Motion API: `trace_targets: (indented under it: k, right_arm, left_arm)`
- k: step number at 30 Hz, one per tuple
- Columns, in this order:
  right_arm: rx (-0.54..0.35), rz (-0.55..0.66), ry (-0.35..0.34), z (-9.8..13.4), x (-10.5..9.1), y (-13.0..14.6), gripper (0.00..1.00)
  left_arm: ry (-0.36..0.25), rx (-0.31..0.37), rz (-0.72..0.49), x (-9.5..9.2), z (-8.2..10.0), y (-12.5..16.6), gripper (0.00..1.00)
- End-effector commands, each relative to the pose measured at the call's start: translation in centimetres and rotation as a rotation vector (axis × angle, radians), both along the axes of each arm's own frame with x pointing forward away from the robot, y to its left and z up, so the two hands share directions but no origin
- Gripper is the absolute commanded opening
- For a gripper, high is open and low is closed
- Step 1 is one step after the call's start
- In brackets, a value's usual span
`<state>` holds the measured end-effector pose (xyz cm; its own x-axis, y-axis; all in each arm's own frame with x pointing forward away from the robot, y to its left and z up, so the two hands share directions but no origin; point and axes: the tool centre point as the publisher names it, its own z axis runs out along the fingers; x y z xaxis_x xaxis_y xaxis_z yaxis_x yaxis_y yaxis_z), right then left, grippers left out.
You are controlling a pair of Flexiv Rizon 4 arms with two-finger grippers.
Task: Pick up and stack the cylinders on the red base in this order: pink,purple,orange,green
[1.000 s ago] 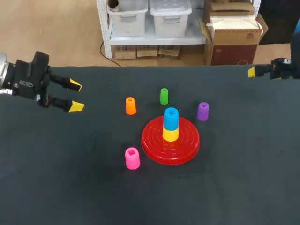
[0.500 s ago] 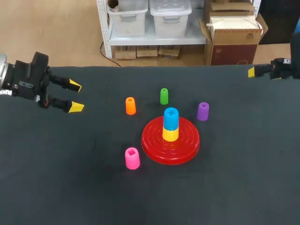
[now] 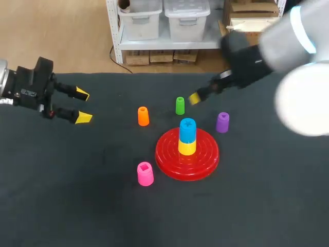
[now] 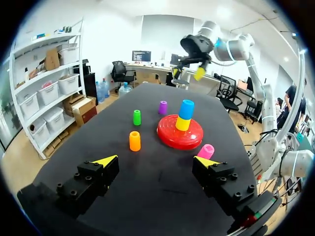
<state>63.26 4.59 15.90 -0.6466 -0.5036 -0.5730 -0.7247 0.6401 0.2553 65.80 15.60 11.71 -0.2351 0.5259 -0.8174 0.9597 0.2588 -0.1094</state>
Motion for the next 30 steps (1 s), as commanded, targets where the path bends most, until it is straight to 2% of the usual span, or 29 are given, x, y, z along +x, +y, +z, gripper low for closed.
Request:
trace_targets:
  k: [1,3,8,10,13,15,17,23,30]
  right_arm:
    - [-0.242,0.474,0.041,-1.8,-3.9,6.9,1.00]
    - [-0.309,0.551,0.057,-2.9,-5.0,8.1,1.00]
    - [-0.471,0.701,0.020,-5.1,-6.8,10.0,1.00]
    - [-0.528,0.742,-0.007,-5.7,-7.2,10.4,1.00]
    - [-0.586,0.783,0.025,-6.7,-7.7,10.7,1.00]
    - [-0.644,0.814,0.011,-7.4,-7.9,10.6,1.00]
    - [-0.670,0.837,0.051,-8.0,-8.0,10.4,1.00]
    - [-0.729,0.887,0.087,-9.7,-8.4,10.3,1.00]
    - [-0.755,0.906,0.075,-11.5,-9.0,10.7,1.00]
  left_arm:
    - [-0.004,-0.002,0.001,-0.1,-0.1,0.0,1.00]
    - [-0.004,-0.002,0.001,-0.1,-0.1,0.0,1.00]
    - [-0.004,-0.002,0.001,-0.1,-0.1,0.0,1.00]
    - [-0.004,-0.002,0.001,-0.1,-0.1,0.0,1.00]
    - [-0.004,-0.002,0.001,-0.1,-0.1,0.0,1.00]
    - [-0.004,-0.002,0.001,-0.1,-0.1,0.0,1.00]
    - [-0.004,-0.002,0.001,-0.1,-0.1,0.0,1.00]
    - [-0.004,-0.002,0.001,-0.1,-0.1,0.0,1.00]
    - [-0.004,-0.002,0.001,-0.1,-0.1,0.0,1.00]
